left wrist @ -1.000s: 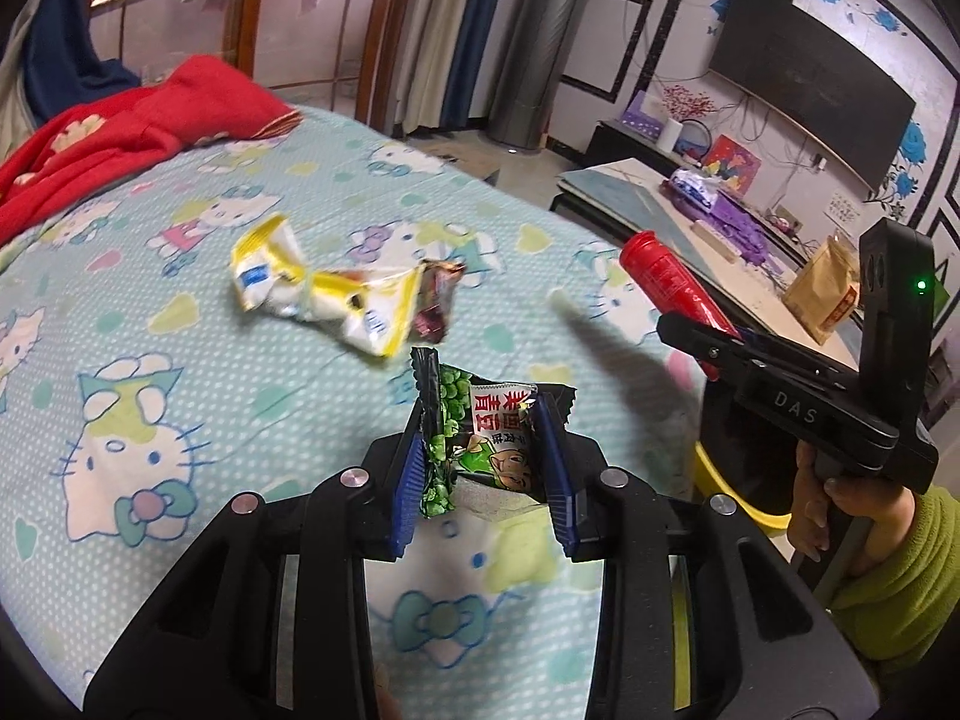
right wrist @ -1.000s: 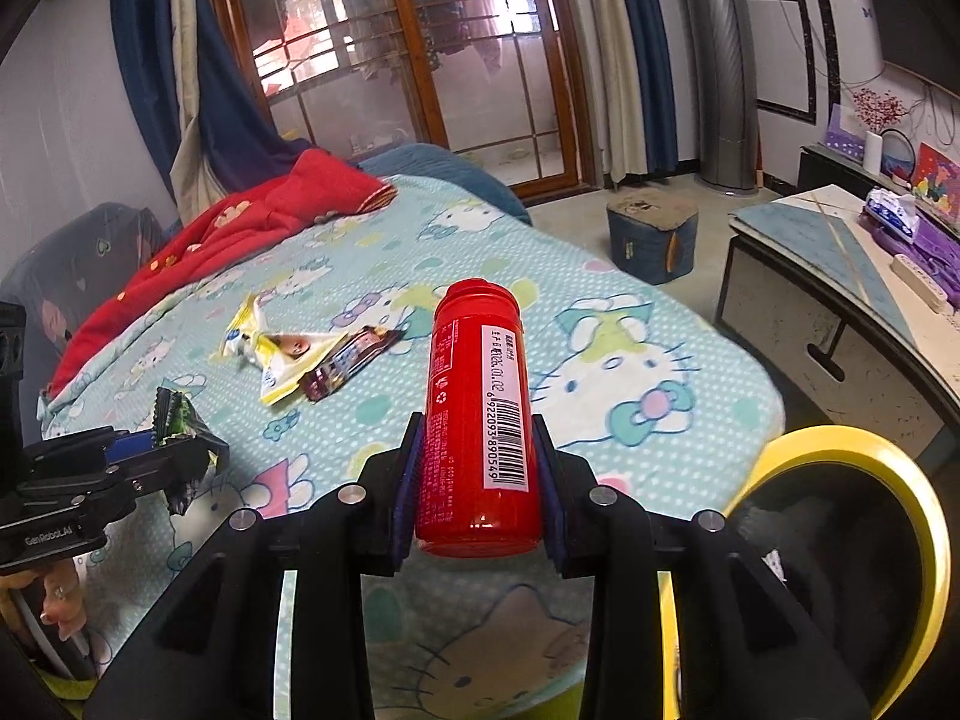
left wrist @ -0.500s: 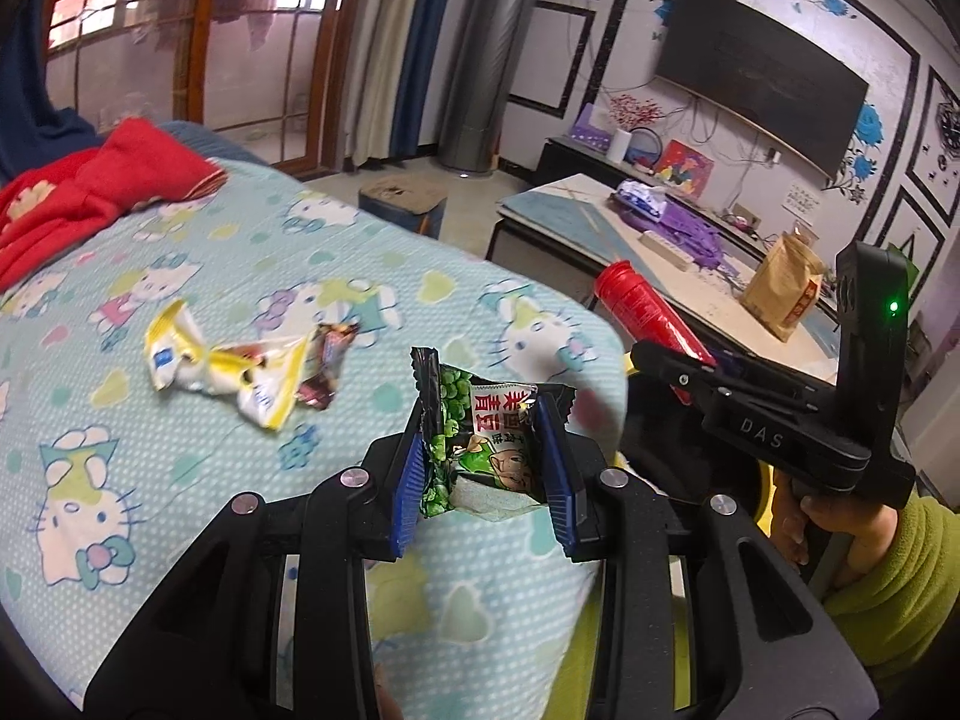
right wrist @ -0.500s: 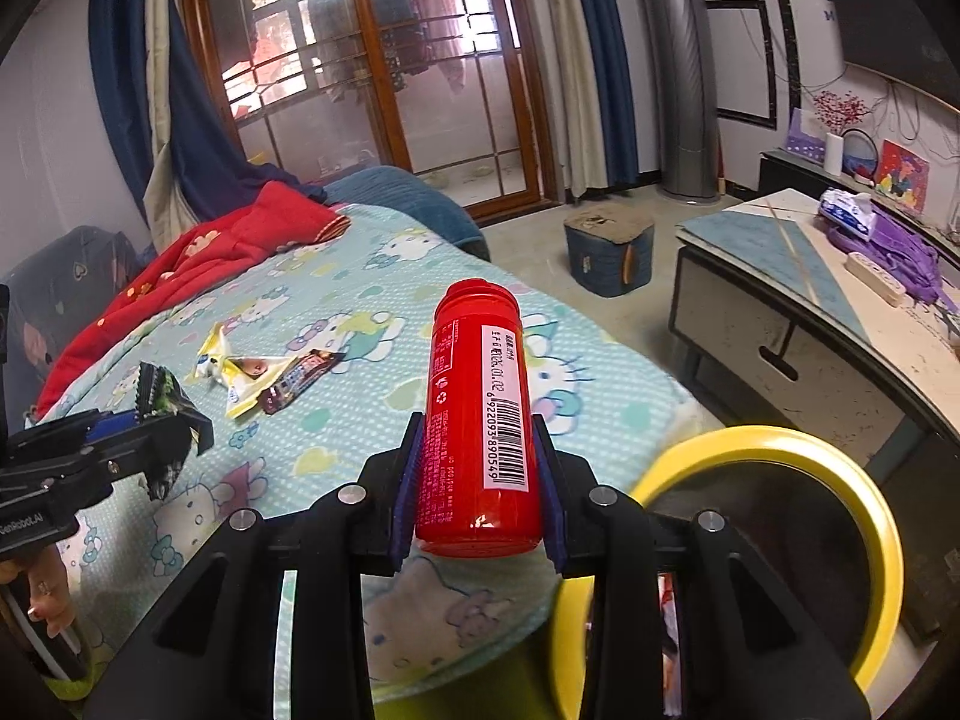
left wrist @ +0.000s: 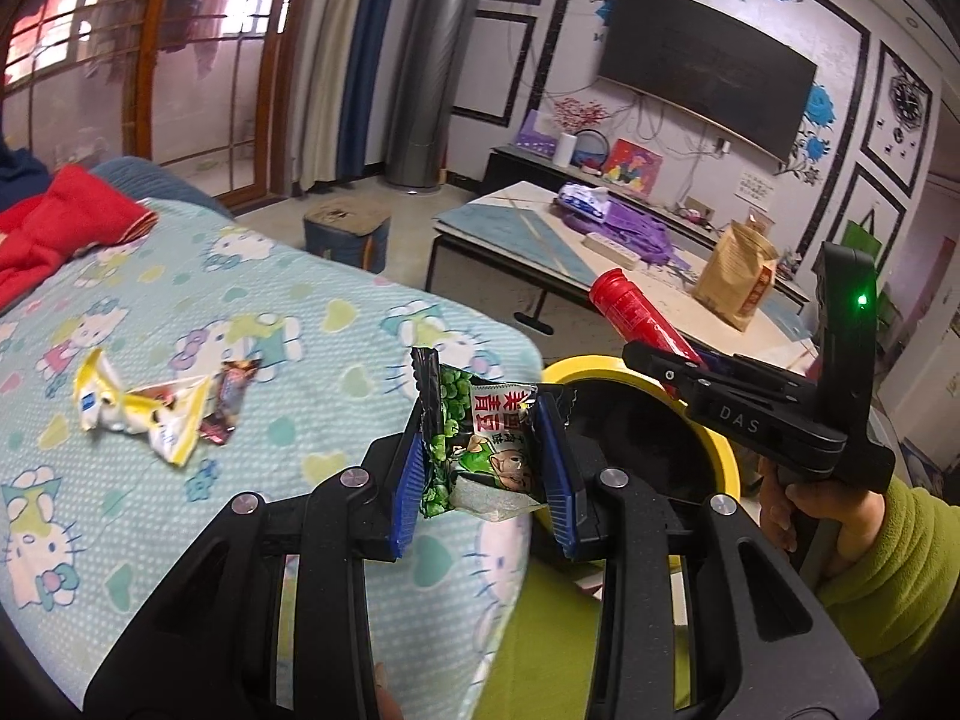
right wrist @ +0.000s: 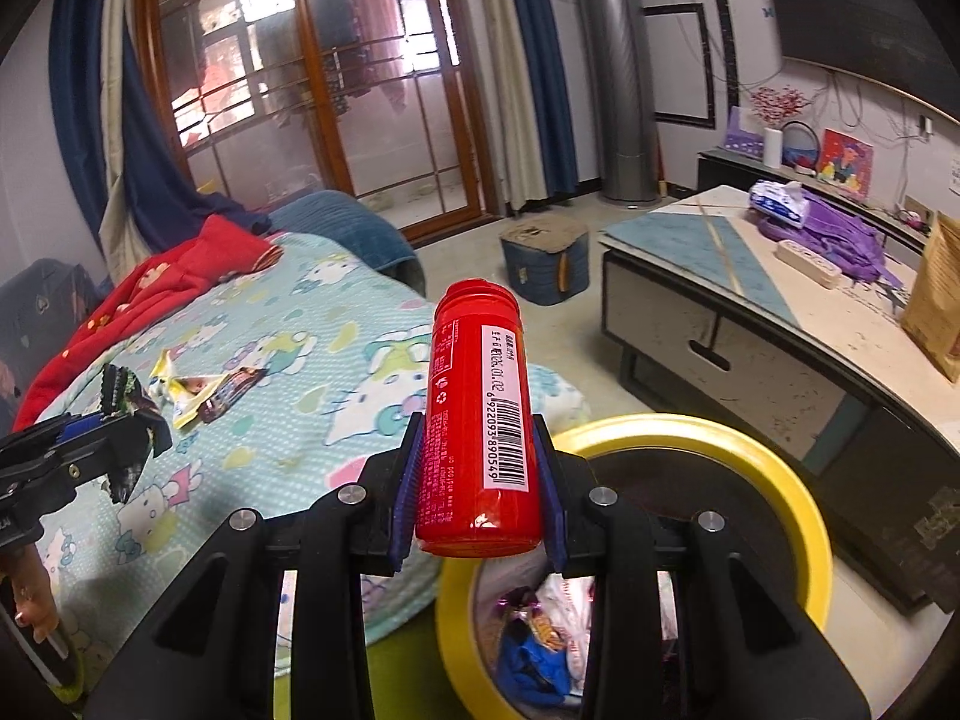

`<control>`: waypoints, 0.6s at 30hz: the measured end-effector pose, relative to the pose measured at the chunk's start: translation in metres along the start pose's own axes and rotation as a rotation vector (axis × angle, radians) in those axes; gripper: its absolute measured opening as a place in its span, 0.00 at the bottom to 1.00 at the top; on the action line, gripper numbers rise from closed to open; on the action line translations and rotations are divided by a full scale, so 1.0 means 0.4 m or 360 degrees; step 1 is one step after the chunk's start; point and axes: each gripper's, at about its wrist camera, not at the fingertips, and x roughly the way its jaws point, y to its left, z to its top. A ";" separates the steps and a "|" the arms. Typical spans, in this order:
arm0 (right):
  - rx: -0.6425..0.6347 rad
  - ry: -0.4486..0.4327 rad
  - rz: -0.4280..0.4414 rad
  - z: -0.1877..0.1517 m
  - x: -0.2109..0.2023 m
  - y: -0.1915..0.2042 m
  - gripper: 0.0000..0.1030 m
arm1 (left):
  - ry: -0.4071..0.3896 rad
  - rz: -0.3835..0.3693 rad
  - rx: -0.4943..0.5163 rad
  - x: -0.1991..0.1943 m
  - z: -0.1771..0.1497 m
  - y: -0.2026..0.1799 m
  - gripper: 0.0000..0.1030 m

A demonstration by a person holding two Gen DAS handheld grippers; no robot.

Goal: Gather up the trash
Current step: 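Carry the green packet and red can in both tools over the bin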

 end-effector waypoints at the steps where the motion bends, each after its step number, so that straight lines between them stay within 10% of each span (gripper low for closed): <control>1: 0.0011 -0.0003 -0.0013 -0.002 -0.005 -0.011 0.31 | -0.0002 -0.0008 0.0006 0.003 0.000 -0.005 0.26; 18: 0.0139 -0.0003 -0.0143 -0.049 -0.067 -0.129 0.31 | 0.0001 -0.0129 0.0162 0.067 0.011 -0.114 0.27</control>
